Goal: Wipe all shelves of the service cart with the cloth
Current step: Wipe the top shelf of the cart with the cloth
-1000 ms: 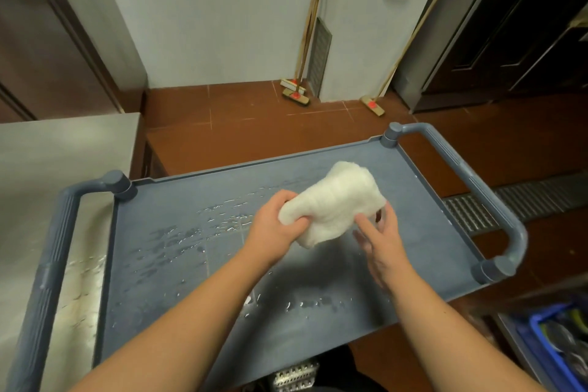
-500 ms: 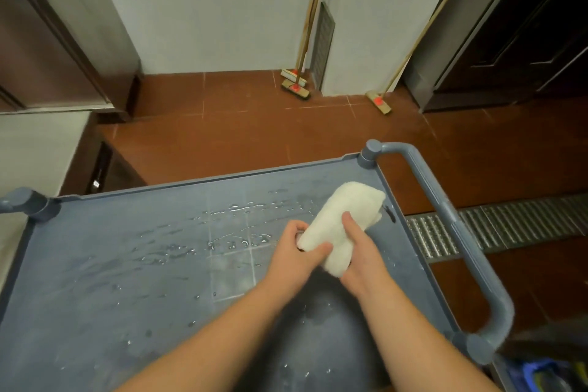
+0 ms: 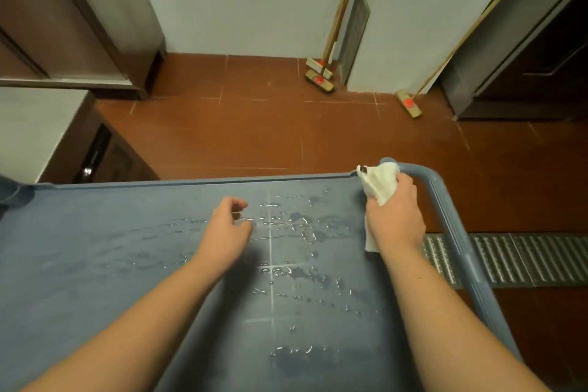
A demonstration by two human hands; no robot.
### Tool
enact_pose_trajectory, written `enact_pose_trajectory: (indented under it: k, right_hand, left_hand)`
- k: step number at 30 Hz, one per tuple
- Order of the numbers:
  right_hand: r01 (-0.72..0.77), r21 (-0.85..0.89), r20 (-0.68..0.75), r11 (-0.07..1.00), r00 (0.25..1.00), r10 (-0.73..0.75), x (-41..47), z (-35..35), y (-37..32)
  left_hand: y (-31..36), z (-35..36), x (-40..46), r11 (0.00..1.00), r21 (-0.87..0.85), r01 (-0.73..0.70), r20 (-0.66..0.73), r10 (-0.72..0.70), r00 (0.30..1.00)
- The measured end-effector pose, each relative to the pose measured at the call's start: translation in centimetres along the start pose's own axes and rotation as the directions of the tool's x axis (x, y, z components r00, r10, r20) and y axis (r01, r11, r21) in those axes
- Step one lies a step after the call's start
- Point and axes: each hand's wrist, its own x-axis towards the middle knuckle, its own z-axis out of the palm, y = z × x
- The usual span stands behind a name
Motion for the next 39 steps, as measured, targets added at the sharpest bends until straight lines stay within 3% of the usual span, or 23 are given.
enact_pose_trajectory:
  k: [5, 14, 20, 30, 39]
  right_hand:
    - [0.078, -0.133, 0.121, 0.988, 0.991, -0.062, 1.4, 3.4, -1.2]
    - [-0.011, -0.028, 0.163, 1.000, 0.986, 0.016, -0.7, 8.3, -4.0]
    - [0.017, 0.013, 0.204, 1.000, 0.979, -0.020, -6.2, 13.1, -9.8]
    - [0.115, -0.011, 0.247, 0.993, 0.963, -0.109, -15.5, 21.1, -21.1]
    - [0.262, 0.047, 0.373, 0.964, 0.891, -0.261, -26.7, 29.0, -32.9]
  left_hand:
    - [-2.4, -1.6, 0.5, 1.000, 0.002, 0.021, -0.038, -0.021, 0.999]
    - [-6.7, -5.1, 0.2, 0.999, -0.044, 0.030, 0.036, -0.028, 0.999]
    - [-8.8, -11.1, 0.5, 0.999, -0.047, -0.002, 0.019, 0.003, 1.000]
    - [-16.4, -24.3, -0.5, 0.994, -0.087, 0.069, -0.076, -0.076, 0.994]
    - [-23.7, -33.3, -2.2, 0.984, -0.152, 0.095, -0.125, -0.115, 0.986]
